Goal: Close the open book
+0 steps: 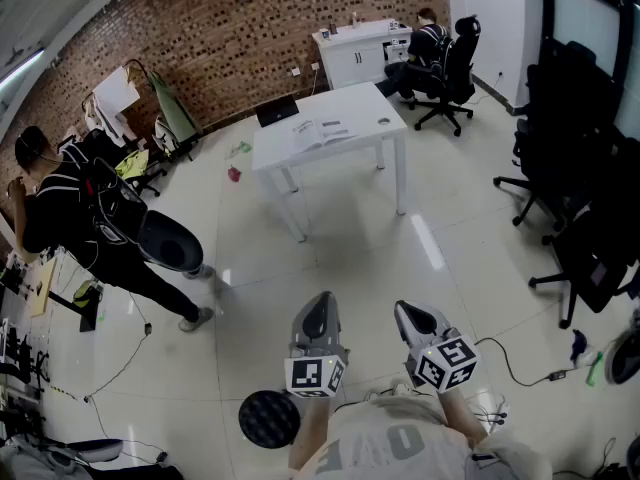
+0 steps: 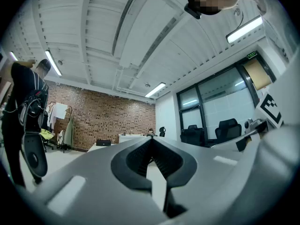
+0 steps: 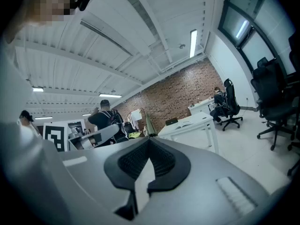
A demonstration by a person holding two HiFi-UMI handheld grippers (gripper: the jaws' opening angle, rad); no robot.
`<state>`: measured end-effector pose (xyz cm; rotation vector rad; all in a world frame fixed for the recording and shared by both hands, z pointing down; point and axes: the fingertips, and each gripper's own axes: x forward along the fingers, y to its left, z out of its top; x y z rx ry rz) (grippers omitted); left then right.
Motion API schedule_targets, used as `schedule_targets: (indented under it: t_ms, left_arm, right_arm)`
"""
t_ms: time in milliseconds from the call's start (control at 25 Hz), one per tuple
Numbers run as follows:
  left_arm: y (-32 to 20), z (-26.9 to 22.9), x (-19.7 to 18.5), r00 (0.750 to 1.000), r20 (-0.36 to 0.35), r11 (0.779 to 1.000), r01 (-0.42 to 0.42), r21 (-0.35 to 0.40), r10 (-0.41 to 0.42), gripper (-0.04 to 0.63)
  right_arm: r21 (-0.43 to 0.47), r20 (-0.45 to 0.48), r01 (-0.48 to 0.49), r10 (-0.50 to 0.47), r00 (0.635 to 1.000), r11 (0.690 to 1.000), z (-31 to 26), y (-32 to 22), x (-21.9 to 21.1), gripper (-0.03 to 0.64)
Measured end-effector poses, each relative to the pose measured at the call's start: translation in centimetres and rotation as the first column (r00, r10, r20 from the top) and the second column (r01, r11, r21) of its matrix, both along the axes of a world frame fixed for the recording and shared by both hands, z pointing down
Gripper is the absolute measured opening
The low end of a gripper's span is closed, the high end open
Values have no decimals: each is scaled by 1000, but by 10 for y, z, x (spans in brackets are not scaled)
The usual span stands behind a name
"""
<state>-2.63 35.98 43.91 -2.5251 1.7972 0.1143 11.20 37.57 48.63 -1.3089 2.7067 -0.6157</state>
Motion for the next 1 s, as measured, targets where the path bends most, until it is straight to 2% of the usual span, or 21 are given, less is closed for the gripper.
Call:
schedule_targets:
  t_ms: [120,240,360,560,1000]
  left_arm:
    - [-20,-28,1,1000,0,998,5,63,-5,14]
    - [-31,-47,14,1000,5,994,-27,110,26,14]
    - [-26,-41,30,997,16,993,-70,90,69,14]
    - [-24,-29,40,996,-40,995,-73,63,76,14]
    - [-43,-6,16,994,-104,1000,29,9,-28,14]
  right_arm:
    - [83,2,-4,3,1000,997,-20,-28,0,3]
    - [150,-5,5,-4,1000,989,-37,-48,-7,3]
    - [140,-9,17,-16,1000,990,-33,-50,-14,2]
    - [133,-32,37,-33,999,990,-28,-50,-19,2]
    - [157,-96,42,-27,995,987,-28,-63,-27,3]
